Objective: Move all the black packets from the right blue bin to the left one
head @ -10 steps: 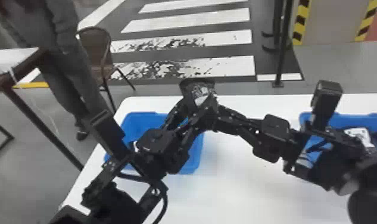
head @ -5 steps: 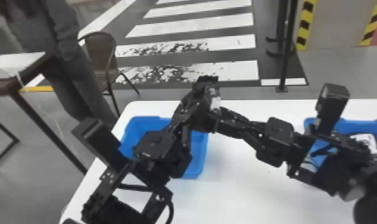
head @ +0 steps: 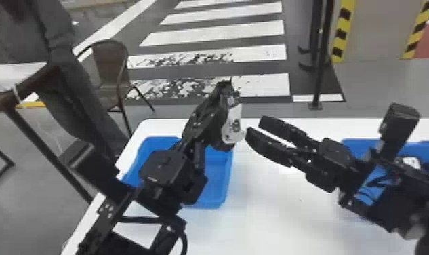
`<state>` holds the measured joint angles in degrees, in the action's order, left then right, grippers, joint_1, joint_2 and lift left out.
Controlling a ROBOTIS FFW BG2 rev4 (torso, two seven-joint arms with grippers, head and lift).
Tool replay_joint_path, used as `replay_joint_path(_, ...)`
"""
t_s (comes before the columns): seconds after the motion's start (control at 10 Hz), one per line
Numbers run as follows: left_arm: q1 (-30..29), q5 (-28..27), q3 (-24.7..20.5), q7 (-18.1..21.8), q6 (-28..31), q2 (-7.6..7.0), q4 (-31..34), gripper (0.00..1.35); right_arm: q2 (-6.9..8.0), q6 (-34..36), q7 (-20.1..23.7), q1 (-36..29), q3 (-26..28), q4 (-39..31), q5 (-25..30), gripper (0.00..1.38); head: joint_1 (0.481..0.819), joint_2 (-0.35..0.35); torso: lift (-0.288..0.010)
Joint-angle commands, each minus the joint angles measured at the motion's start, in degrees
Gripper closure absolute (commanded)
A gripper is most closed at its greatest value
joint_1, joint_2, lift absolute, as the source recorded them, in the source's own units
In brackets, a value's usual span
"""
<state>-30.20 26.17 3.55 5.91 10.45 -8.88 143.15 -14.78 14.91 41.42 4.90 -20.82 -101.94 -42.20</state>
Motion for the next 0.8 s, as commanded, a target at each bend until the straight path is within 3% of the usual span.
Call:
replay_joint_path(0.0,-0.6,-1.3,-1.4,-1.2,-2.4,0.35,-0.1,1.22,0.37,-0.4,-1.0,-2.4,4.6,-0.9,0.0,0.05,0.637,0.236,-0.140)
replay_joint_path(0.2,0.8,-8.7,-3.7,-4.2,-5.3,1.23,-6.5,1.22,0.90,-0.4,-4.7,-8.5,10.9,-6.3,2.7,0.08,0.620,0.211,-0.140)
replay_joint_path(0.5,11.5,-24.8,-7.3,-5.2,-2.2,1.93,-28.6,1.22,1.34,-0.4,-5.3,-11.6,13.7,-7.8,2.8,0.08,0.663,0.203,-0.140)
replay_joint_path(0.6,15.2,-27.3,-7.7,-5.6,-2.6,1.85,-35.1,1.22,1.34,-0.4,-5.3,-11.6,13.9,-8.0,2.8,0.08,0.687,0.223,-0.140)
replay_joint_path(0.7,17.7,-30.3,-7.9,-7.4,-7.2,1.76,-40.6,1.07,1.34,-0.4,-5.3,-11.8,13.9,-8.2,2.7,0.08,0.695,0.242,-0.140)
